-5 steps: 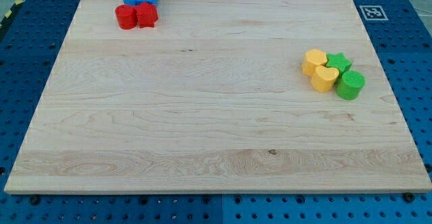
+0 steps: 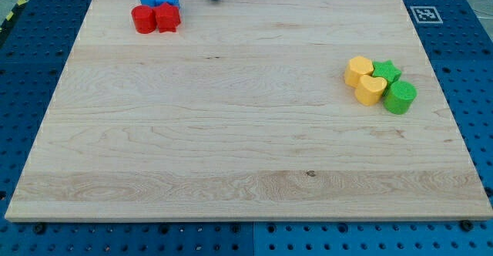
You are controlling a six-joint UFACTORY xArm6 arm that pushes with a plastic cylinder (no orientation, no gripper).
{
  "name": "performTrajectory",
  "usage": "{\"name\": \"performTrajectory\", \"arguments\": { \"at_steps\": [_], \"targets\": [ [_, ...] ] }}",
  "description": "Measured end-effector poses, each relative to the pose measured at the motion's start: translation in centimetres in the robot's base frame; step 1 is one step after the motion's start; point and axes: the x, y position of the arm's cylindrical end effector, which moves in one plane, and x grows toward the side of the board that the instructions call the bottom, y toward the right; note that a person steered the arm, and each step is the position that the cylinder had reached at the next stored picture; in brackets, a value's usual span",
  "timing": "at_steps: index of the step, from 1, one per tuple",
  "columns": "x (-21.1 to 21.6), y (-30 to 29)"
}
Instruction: Place your hand at the right center
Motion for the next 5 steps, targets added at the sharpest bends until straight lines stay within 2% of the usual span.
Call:
{"name": "performTrajectory", "arguments": {
  "at_steps": [1, 2, 3, 5],
  "targets": [
    [3.2, 6.9],
    [8.4, 10.5],
    [12.2, 10.9],
    [14.7, 12.1]
  ]
}}
